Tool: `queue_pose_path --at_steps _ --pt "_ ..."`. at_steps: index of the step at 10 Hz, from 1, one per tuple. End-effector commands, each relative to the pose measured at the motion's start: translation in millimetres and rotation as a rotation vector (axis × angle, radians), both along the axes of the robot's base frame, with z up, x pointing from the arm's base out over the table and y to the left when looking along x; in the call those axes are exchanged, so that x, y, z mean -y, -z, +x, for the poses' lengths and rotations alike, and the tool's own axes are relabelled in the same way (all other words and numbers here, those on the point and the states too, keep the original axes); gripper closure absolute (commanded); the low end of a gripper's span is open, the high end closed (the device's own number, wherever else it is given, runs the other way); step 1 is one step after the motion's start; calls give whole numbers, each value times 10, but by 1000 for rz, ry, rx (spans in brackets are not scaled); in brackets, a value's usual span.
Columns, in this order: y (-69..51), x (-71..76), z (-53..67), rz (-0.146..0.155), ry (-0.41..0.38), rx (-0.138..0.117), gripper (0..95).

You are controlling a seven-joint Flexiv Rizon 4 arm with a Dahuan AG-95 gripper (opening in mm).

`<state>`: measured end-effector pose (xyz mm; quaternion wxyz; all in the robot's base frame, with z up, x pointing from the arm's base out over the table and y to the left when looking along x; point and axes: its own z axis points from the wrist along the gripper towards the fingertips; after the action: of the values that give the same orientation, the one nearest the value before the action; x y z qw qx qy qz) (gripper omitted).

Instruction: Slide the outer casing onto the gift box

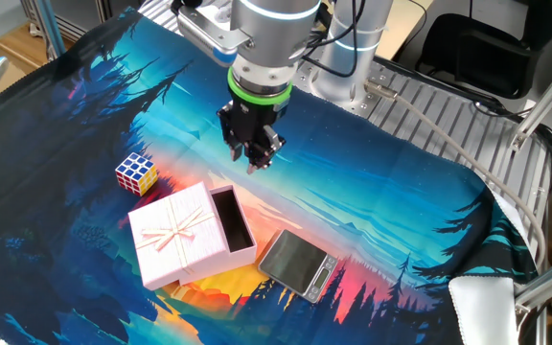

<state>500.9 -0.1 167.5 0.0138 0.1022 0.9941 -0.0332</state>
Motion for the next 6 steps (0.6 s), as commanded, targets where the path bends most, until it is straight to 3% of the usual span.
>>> queue_pose_path --at_steps 1,4,6 --pt "3 5 11 8 -3 0 950" --pt "19 14 69 8 -3 2 950" --pt "-10 50 201 10 -6 1 950"
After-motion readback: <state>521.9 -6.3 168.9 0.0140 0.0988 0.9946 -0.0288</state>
